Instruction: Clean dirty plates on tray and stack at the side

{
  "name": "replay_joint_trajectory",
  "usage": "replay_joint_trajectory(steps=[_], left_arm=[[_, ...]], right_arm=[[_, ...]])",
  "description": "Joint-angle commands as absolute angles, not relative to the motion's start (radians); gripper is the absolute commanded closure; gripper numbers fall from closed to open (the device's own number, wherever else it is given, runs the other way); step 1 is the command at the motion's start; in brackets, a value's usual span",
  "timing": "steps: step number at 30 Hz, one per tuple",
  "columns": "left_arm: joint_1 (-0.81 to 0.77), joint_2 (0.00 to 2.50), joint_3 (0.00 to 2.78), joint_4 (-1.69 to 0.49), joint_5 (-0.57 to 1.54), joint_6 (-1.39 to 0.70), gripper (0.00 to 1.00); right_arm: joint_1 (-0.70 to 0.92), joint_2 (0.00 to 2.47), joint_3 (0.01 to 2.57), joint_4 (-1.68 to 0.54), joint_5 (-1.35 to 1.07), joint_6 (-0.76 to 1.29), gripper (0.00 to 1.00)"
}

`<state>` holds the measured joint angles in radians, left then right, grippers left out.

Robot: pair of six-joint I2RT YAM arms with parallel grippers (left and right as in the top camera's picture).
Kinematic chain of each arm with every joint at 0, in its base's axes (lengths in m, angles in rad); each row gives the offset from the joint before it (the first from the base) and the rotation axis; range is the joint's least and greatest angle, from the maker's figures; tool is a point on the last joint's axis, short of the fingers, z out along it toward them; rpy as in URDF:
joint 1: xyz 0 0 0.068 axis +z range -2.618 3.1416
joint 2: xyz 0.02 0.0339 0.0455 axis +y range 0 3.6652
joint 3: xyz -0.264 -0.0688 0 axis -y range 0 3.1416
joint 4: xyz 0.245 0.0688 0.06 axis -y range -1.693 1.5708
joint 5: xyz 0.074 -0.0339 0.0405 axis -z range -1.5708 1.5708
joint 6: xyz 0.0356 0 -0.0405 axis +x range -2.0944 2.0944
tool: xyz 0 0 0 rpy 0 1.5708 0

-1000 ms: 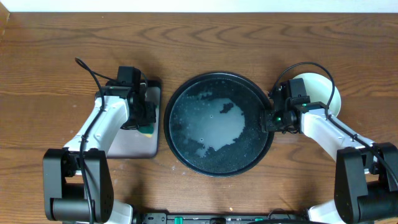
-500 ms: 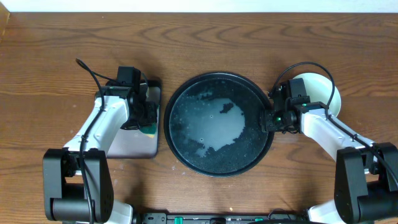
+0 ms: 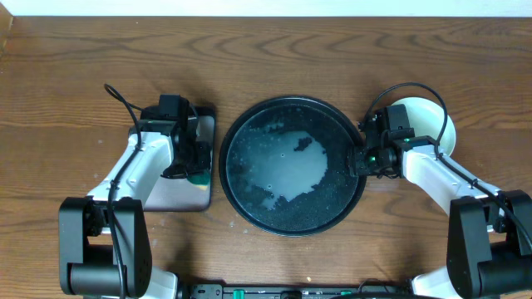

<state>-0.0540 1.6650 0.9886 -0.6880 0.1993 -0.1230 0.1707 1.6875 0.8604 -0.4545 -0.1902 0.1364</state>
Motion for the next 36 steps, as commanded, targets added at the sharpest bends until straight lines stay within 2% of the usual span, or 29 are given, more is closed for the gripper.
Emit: replay_joint_trajectory(steps=[1, 21, 28, 36], left_arm=[[-0.054, 1.666, 0.981, -0.677, 0.270, -0.116, 0.93], [-0.117, 1.666, 0.981, -0.632, 0.293, -0.109, 0.93], [-0.117, 1.633, 1.016, -0.632, 0.159, -0.109, 0.92], [-0.116, 1.465, 1.047, -0.630, 0.018, -0.109, 0.93]], right_arm=[[0.178, 1.687, 0.853, -0.452, -0.199, 0.126, 0.39], [0.178, 1.687, 0.853, -0.452, -0.199, 0.126, 0.39], [0.178, 1.687, 0.853, -0.452, -0.199, 0.125, 0.37], [0.178, 1.684, 0.865, -0.455, -0.151, 0.125, 0.34]])
